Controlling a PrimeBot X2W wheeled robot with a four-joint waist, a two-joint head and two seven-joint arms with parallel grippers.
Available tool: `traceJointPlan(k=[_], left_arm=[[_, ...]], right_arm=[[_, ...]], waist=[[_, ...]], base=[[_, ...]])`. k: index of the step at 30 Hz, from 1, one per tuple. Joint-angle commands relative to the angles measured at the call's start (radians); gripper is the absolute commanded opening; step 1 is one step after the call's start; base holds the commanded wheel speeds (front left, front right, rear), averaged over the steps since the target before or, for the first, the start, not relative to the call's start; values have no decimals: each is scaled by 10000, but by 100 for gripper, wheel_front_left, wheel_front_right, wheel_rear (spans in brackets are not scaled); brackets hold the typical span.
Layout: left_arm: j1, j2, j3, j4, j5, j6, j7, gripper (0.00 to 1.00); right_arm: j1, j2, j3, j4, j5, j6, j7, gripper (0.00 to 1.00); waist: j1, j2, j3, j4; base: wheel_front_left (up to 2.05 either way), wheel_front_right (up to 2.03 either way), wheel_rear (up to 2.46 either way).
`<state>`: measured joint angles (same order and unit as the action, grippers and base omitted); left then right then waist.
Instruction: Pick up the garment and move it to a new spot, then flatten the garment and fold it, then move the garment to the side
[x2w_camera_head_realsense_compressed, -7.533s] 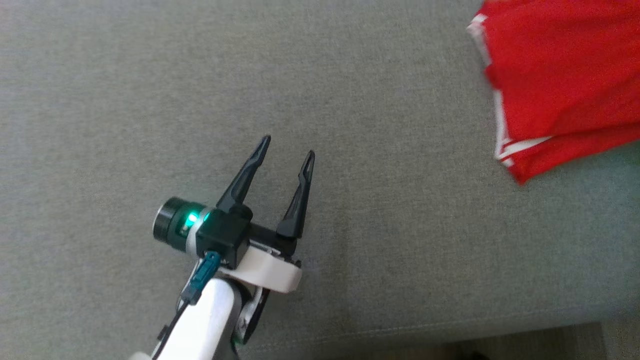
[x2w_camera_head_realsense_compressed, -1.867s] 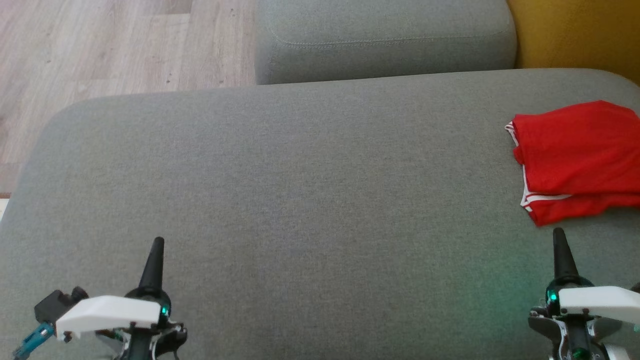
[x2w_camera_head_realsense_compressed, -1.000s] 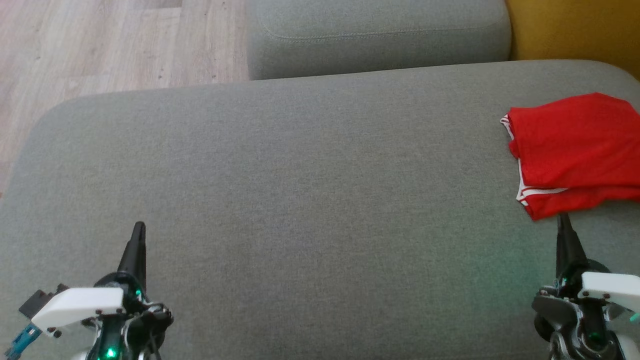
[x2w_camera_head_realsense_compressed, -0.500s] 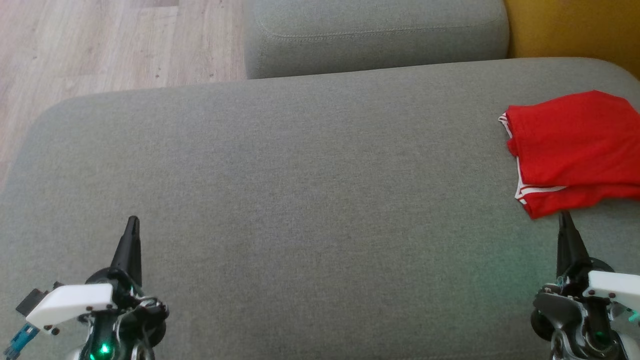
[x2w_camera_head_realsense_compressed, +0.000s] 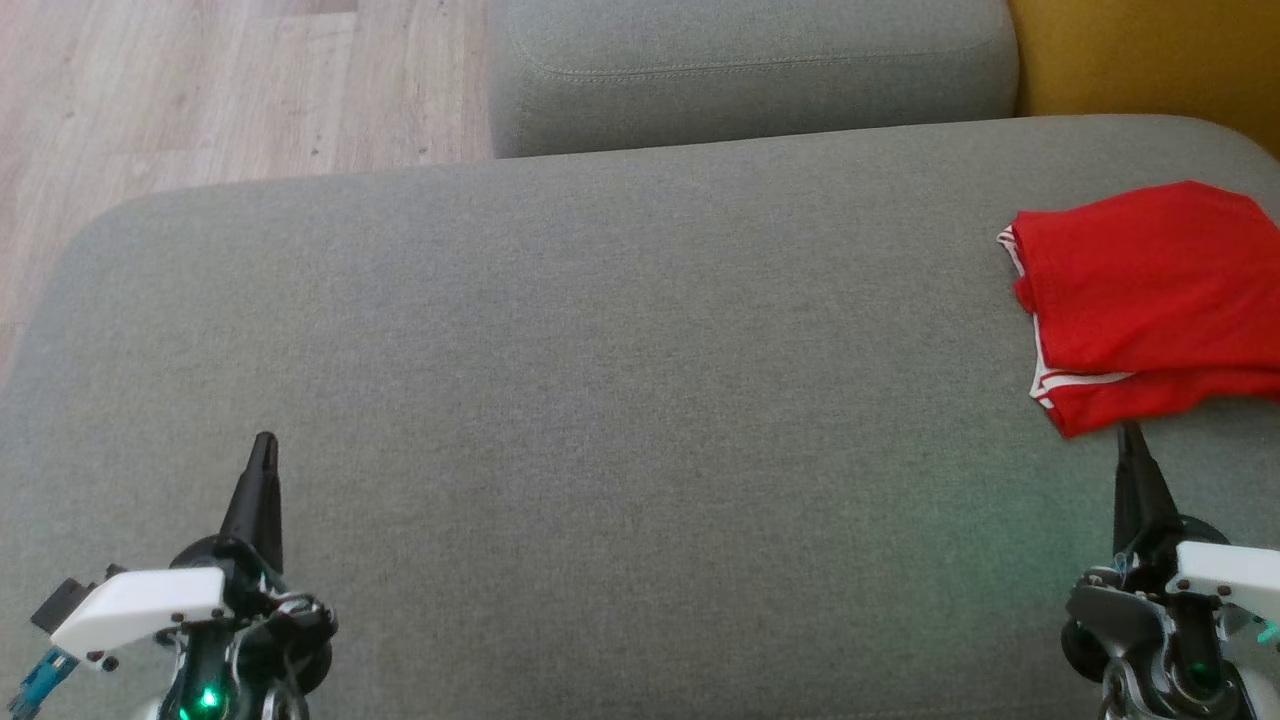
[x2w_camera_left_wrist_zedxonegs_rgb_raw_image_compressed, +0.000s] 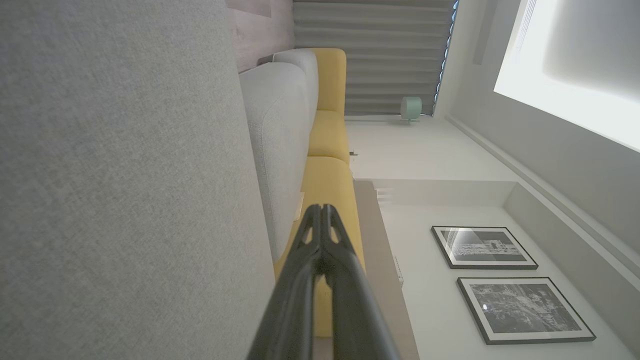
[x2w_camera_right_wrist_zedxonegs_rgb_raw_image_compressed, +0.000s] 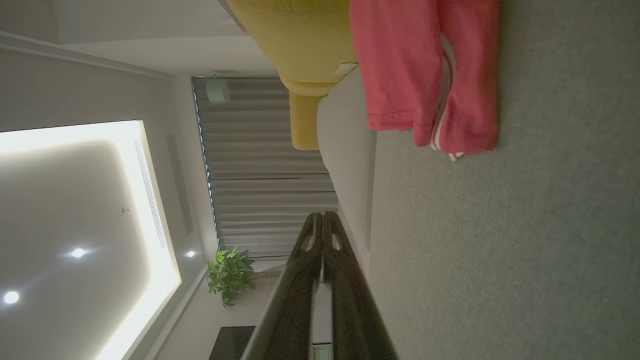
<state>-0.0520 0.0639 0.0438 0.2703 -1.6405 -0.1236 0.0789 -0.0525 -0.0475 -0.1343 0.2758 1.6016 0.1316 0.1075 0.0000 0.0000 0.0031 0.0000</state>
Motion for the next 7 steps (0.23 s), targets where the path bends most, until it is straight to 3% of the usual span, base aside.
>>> traceJointPlan(k=[1, 7], left_arm=[[-531, 107, 362, -267, 38, -71, 72, 0], [-533, 90, 386, -266, 58, -71, 91, 0]], right_arm=[[-555, -30, 197, -311, 63, -9, 64, 0], [-555, -30, 196, -311, 62, -9, 64, 0]], waist=[[0, 0, 0, 1], [0, 0, 0, 1]], base=[[0, 0, 0], [0, 0, 0]])
